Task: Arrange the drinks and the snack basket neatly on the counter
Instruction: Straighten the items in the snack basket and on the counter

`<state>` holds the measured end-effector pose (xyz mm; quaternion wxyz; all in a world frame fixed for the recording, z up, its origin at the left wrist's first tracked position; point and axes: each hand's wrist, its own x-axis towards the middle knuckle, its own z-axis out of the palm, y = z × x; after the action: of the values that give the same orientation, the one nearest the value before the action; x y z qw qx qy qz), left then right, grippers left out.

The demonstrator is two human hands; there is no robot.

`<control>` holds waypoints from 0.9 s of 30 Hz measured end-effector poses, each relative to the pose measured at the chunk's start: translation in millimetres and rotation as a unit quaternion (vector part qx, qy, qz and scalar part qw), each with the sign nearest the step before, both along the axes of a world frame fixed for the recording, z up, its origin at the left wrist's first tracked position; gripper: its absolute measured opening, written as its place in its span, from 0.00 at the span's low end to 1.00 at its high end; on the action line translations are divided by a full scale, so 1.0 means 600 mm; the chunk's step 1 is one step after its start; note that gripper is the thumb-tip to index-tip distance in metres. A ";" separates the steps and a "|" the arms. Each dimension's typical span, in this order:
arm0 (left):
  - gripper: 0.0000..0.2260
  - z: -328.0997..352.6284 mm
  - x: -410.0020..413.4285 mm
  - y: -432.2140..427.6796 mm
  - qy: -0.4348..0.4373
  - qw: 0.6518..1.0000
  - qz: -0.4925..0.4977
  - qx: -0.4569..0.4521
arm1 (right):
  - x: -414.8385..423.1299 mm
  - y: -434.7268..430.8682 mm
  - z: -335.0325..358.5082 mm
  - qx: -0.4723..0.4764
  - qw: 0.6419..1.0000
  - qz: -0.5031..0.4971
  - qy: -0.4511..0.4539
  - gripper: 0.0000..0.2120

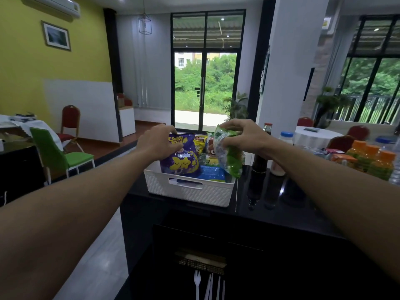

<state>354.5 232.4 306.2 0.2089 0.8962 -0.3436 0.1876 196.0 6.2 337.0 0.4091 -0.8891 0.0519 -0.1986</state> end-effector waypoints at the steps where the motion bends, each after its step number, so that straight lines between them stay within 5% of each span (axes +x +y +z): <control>1: 0.24 0.006 -0.002 -0.001 0.002 1.000 0.006 -0.027 | -0.001 0.000 0.002 -0.007 1.000 -0.005 -0.008 0.21; 4: 0.26 0.017 -0.010 -0.007 0.001 0.998 0.020 -0.058 | -0.004 0.001 0.001 0.009 1.000 0.015 -0.002 0.22; 10: 0.29 0.016 -0.024 -0.031 0.028 0.998 0.053 0.033 | -0.008 0.004 -0.032 -0.040 0.998 0.020 0.054 0.25; 14: 0.30 0.021 -0.015 -0.042 0.106 0.989 0.048 0.086 | -0.012 -0.004 -0.042 -0.077 0.992 0.022 0.096 0.27; 19: 0.27 0.031 -0.001 -0.042 0.207 0.977 0.016 0.036 | -0.018 -0.010 -0.050 -0.086 0.990 0.038 0.108 0.27; 27: 0.19 0.035 0.013 -0.039 0.092 0.991 -0.040 -0.091 | -0.006 -0.012 -0.056 -0.199 0.978 0.016 0.064 0.28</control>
<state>362.1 209.0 327.0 0.3279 0.8724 -0.3399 0.1260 192.1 -0.9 303.1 0.2224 -0.9644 0.0235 -0.1410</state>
